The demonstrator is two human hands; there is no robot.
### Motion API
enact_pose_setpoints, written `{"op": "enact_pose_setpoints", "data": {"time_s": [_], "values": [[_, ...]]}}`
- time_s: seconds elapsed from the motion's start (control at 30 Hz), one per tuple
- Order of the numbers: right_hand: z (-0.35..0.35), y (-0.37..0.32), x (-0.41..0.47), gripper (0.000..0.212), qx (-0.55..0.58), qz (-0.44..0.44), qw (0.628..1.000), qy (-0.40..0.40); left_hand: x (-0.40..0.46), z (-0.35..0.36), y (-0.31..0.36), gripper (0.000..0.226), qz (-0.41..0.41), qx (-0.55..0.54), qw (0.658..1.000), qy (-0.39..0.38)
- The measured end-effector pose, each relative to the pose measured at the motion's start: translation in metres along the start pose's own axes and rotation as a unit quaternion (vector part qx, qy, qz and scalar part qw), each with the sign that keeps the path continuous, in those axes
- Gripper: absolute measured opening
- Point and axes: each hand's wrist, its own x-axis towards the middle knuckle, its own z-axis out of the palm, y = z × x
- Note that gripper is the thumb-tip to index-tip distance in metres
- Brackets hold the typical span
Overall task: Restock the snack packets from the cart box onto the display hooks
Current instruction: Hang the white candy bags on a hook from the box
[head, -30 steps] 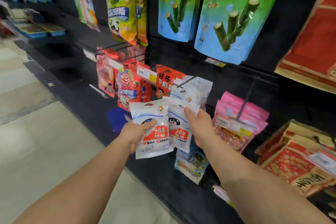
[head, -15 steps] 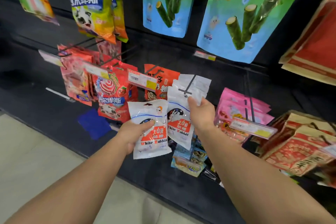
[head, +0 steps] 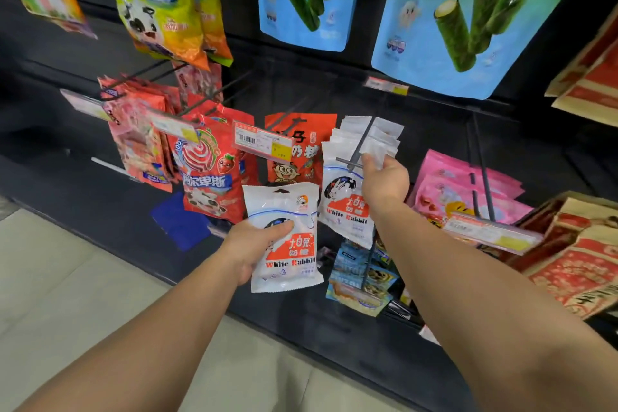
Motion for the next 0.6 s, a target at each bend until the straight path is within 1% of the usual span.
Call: {"op": "enact_pose_setpoints", "data": {"time_s": [0.13,0.17,0.2,0.27,0.3,0.33,0.37,0.43,0.47,0.5,0.53,0.6], "values": [[-0.013,0.004,-0.016,0.041,0.018,-0.026,0.999,-0.020,-0.004,0.006,0.004,0.019,0.011,0.008,0.999,-0.029],[-0.017,0.005,-0.023,0.042,0.021,-0.035,0.999,-0.004,-0.004,0.009,0.005,0.019,0.014,0.013,0.999,-0.037],[-0.021,0.006,-0.032,0.041,0.020,-0.049,0.998,0.029,-0.005,0.012,0.006,0.019,0.017,0.018,0.999,-0.045],[-0.029,0.012,-0.048,0.031,0.010,-0.069,0.994,0.082,-0.004,0.019,0.009,0.019,0.022,0.029,0.998,-0.060],[-0.032,0.016,-0.057,0.025,0.012,-0.074,0.994,0.073,-0.004,0.024,0.011,0.020,0.024,0.035,0.997,-0.067],[-0.036,0.019,-0.066,0.021,0.031,-0.078,0.996,0.032,-0.003,0.029,0.014,0.022,0.025,0.041,0.996,-0.074],[-0.038,0.024,-0.074,0.021,0.059,-0.070,0.995,-0.031,-0.003,0.035,0.017,0.025,0.027,0.048,0.995,-0.082],[-0.041,0.025,-0.084,0.023,0.111,-0.045,0.981,-0.155,-0.002,0.046,0.022,0.029,0.033,0.061,0.993,-0.096],[-0.041,0.024,-0.086,0.022,0.125,-0.043,0.974,-0.183,-0.002,0.052,0.025,0.029,0.038,0.067,0.992,-0.102],[-0.040,0.022,-0.084,0.019,0.131,-0.041,0.975,-0.177,0.000,0.057,0.028,0.028,0.041,0.071,0.991,-0.107],[-0.040,0.019,-0.081,0.015,0.130,-0.035,0.979,-0.152,0.001,0.061,0.031,0.027,0.041,0.073,0.990,-0.111],[-0.040,0.013,-0.072,0.015,0.116,-0.009,0.988,-0.101,0.003,0.069,0.037,0.026,0.041,0.080,0.990,-0.112]]}}
